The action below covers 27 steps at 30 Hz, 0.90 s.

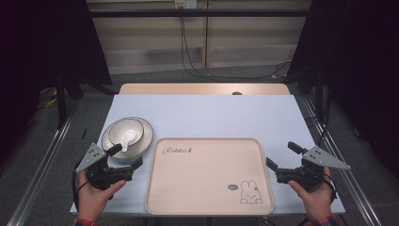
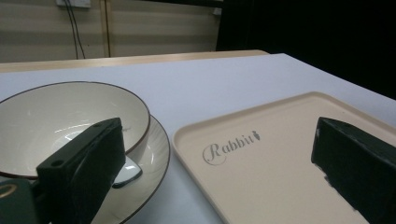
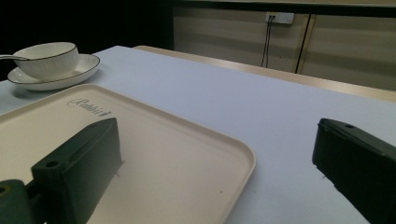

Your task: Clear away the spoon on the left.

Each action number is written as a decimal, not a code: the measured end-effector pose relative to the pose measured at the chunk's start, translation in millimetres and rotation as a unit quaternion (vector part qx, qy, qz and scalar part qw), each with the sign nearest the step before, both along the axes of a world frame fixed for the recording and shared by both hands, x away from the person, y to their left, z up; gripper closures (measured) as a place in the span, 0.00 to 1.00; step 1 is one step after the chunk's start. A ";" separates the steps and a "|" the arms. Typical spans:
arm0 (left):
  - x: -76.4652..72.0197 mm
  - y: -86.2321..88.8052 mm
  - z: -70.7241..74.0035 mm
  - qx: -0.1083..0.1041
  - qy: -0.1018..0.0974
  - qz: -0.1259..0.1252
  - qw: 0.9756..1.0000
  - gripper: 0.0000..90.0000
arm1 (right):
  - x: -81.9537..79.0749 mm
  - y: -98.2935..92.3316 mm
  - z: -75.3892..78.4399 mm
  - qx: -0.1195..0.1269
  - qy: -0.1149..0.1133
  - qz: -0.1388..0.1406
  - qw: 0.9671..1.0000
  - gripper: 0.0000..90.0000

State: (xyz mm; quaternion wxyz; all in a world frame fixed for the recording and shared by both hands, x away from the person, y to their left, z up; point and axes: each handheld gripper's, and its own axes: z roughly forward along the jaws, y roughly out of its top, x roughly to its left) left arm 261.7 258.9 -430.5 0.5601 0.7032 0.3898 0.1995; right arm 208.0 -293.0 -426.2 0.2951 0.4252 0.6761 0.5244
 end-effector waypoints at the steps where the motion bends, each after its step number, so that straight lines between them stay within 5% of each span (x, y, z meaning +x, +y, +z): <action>1: 0.4 -0.4 -0.4 0.000 0.002 -0.001 1.000 0.03 | 0.2 0.1 -1.0 -0.001 0.003 0.001 1.000 0.01; 8: 3.1 3.2 -3.8 0.003 0.009 0.010 1.000 0.04 | 3.9 0.0 -8.8 -0.003 0.021 0.006 1.000 0.01; 12: 3.1 9.0 -6.5 0.031 0.009 0.035 0.999 0.08 | 5.4 1.4 -10.3 -0.003 0.019 0.001 1.000 0.01; 15: 3.2 12.9 -9.2 0.043 0.007 0.054 0.998 0.18 | 5.3 4.1 -10.9 -0.005 0.017 0.009 1.000 0.01; 17: 4.4 16.2 -12.6 0.070 0.010 0.071 0.995 0.25 | 5.2 5.2 -11.1 -0.005 0.014 0.011 1.000 0.01; 27: 11.2 14.4 -18.0 0.086 0.009 0.099 0.991 0.46 | 6.0 7.4 -12.8 -0.007 0.015 0.016 1.000 0.01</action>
